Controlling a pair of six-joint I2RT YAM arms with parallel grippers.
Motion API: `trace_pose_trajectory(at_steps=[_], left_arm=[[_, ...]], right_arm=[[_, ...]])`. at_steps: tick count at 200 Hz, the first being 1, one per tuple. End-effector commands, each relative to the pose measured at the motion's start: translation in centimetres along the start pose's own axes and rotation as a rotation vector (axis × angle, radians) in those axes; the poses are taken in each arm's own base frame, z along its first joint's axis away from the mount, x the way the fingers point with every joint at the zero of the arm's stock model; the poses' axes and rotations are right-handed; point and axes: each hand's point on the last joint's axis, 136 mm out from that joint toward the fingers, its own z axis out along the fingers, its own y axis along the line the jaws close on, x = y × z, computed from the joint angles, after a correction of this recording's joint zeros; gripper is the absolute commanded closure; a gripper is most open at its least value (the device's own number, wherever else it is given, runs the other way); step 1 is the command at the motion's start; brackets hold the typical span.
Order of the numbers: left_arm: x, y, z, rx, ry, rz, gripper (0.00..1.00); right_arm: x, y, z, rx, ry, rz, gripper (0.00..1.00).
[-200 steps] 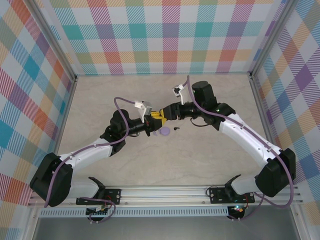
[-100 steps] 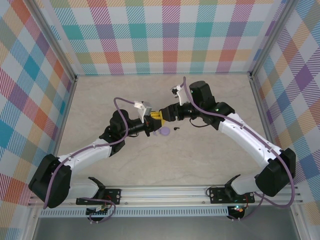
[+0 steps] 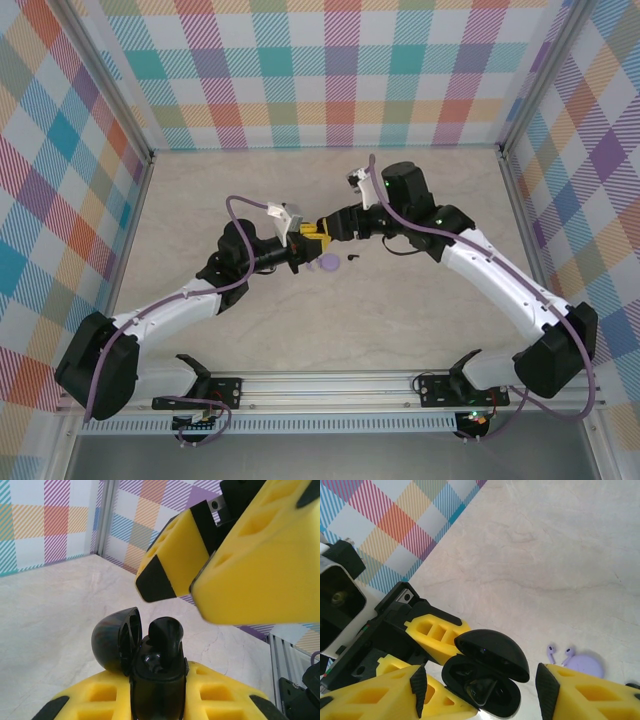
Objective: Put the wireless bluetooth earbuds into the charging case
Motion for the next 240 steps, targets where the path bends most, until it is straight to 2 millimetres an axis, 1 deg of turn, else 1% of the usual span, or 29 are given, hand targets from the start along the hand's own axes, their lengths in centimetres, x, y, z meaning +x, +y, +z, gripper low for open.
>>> trace_pose_trajectory(at_steps=[1, 15, 47, 73, 99, 167, 206, 240], left_arm=[[-1.5, -0.9, -0.2, 0.016, -0.033, 0.042, 0.92], [-1.5, -0.7, -0.2, 0.004, -0.033, 0.039, 0.93], [-1.6, -0.3, -0.3, -0.024, -0.034, 0.039, 0.93], [-1.7, 0.0, -0.3, -0.042, -0.038, 0.035, 0.93], [-1.8, 0.0, -0.3, -0.039, -0.042, 0.037, 0.93], [-2.1, -0.6, -0.5, -0.015, -0.048, 0.039, 0.93], [-2.4, -1.0, -0.6, 0.001, -0.054, 0.041, 0.93], [-2.1, -1.2, -0.5, 0.015, -0.047, 0.038, 0.93]], right_arm=[[-0.6, 0.5, -0.8, 0.002, -0.027, -0.021, 0.38], [-0.6, 0.5, -0.9, 0.006, -0.028, -0.023, 0.4], [0.0, 0.8, -0.9, -0.014, -0.004, -0.027, 0.48], [0.5, 0.9, -0.6, -0.03, 0.019, -0.02, 0.61], [0.7, 0.7, -0.4, -0.028, 0.029, -0.014, 0.69], [1.2, -0.1, 0.5, -0.011, 0.057, 0.009, 0.73], [1.3, -0.4, 0.7, 0.004, 0.063, 0.014, 0.74], [1.4, -0.9, 0.8, 0.027, 0.065, 0.018, 0.74]])
